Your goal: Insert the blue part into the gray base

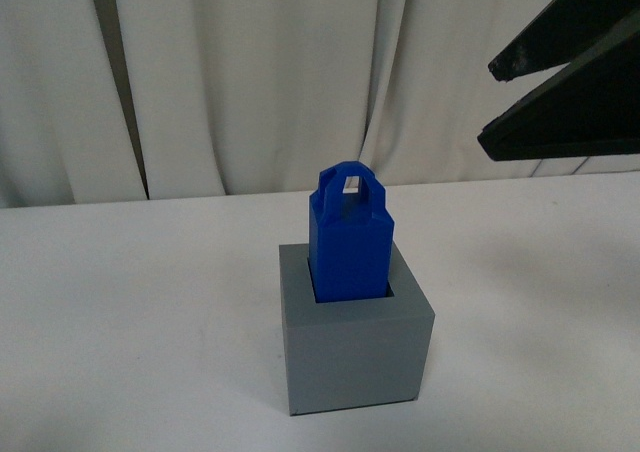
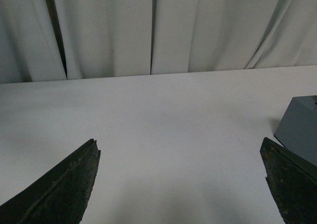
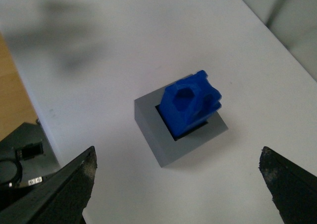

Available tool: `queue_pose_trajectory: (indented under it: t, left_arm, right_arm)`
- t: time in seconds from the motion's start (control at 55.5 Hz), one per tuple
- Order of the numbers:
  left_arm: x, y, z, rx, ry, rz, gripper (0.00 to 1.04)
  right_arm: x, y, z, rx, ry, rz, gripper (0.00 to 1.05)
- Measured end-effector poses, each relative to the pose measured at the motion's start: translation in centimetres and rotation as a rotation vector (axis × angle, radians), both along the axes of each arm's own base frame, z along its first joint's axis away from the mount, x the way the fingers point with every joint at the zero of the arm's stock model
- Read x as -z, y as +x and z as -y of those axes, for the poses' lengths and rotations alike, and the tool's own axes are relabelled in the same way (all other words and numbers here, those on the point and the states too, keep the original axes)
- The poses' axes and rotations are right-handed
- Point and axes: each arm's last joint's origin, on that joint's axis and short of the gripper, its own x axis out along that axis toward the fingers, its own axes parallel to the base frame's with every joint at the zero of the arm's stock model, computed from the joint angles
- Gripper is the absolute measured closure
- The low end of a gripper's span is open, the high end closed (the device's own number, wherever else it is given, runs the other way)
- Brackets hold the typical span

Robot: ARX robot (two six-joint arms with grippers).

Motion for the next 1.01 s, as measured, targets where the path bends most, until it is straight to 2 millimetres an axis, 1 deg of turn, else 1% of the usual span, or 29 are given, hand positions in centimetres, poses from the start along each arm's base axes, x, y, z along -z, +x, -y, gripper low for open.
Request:
queue_pose_trajectory:
  t: [0.018,0.036,0.054,0.072,0.09,0.108,0.144,0.162,0.198,0.252,0.27,0.324,0.36,0.378,0.414,0.432,0.468,0.486,0.54,0.576,0.63,0.774,0.918,1.008]
  left_arm:
    - [0.0,0.0,0.0,0.0,0.0,0.0,0.06]
    - [0.0,0.0,0.0,0.0,0.0,0.0,0.06]
    - [0.0,0.0,0.0,-0.002,0.0,0.0,0.06]
    - [0.0,0.0,0.0,-0.003,0.0,0.0,0.06]
    - [0.0,0.0,0.0,-0.002,0.0,0.0,0.06]
    - [0.0,0.0,0.0,0.001,0.0,0.0,0.06]
    - [0.0,0.0,0.0,0.0,0.0,0.0,0.06]
    - [0.0,0.0,0.0,0.0,0.0,0.0,0.06]
    - [0.0,0.0,0.0,-0.004,0.0,0.0,0.06]
    - [0.0,0.0,0.0,-0.003,0.0,0.0,0.06]
    - [0.0,0.0,0.0,-0.003,0.0,0.0,0.06]
    - [0.0,0.0,0.0,-0.003,0.0,0.0,0.06]
    - [0.0,0.0,0.0,-0.002,0.0,0.0,0.06]
    - [0.0,0.0,0.0,0.0,0.0,0.0,0.06]
    - [0.0,0.0,0.0,0.001,0.0,0.0,0.06]
    - [0.0,0.0,0.0,0.0,0.0,0.0,0.06]
    - [0.0,0.0,0.0,0.0,0.0,0.0,0.06]
    - [0.0,0.0,0.0,0.0,0.0,0.0,0.06]
    - [0.0,0.0,0.0,-0.002,0.0,0.0,0.06]
    - [0.0,0.0,0.0,-0.002,0.0,0.0,0.06]
    - [0.0,0.0,0.0,-0.002,0.0,0.0,0.06]
    - [0.0,0.0,0.0,0.0,0.0,0.0,0.06]
    - [0.0,0.0,0.0,-0.001,0.0,0.0,0.06]
    - [0.0,0.0,0.0,0.0,0.0,0.0,0.06]
  right_arm:
    - [0.1,0.0,-0.1,0.03,-0.007,0.025,0.09]
    - [0.4,-0.1,-0.4,0.091,-0.018,0.091,0.13]
    - [0.7,-0.2,-0.3,0.231,-0.046,0.157,0.16]
    - [1.0,-0.3,-0.2,0.289,-0.059,0.2,0.18]
    - [1.5,-0.5,-0.1,0.419,-0.037,0.245,0.21]
    - [1.7,-0.6,0.1,0.477,-0.021,0.272,0.23]
    - [2.5,-1.3,0.6,0.679,0.082,0.367,0.3]
    - [2.7,-1.5,0.9,0.72,0.099,0.394,0.32]
    - [3.3,-2.3,1.9,0.903,0.227,0.453,0.39]
    - [4.0,-3.3,2.8,1.001,0.322,0.489,0.46]
    - [4.2,-3.7,3.3,1.032,0.383,0.508,0.5]
    - [5.3,-4.8,4.2,1.07,0.472,0.521,0.6]
    - [6.1,-5.5,4.6,1.074,0.496,0.514,0.68]
    - [6.3,-5.6,4.7,1.075,0.502,0.509,0.69]
    - [7.5,-6.4,5.0,1.072,0.511,0.49,0.78]
    - [7.7,-6.5,5.1,1.073,0.512,0.486,0.8]
    - [8.5,-7.1,5.4,1.075,0.512,0.474,0.87]
    - [8.7,-7.2,5.4,1.076,0.51,0.472,0.89]
    - [9.6,-7.9,5.8,1.079,0.512,0.464,1.0]
    - [9.9,-8.2,6.0,1.076,0.514,0.462,1.04]
    - [10.5,-9.0,6.3,1.077,0.52,0.464,1.02]
    - [11.9,-10.4,7.0,1.088,0.52,0.463,1.02]
    - [12.8,-11.5,7.5,1.072,0.527,0.46,1.02]
    - [13.3,-12.1,8.3,1.075,0.527,0.461,1.02]
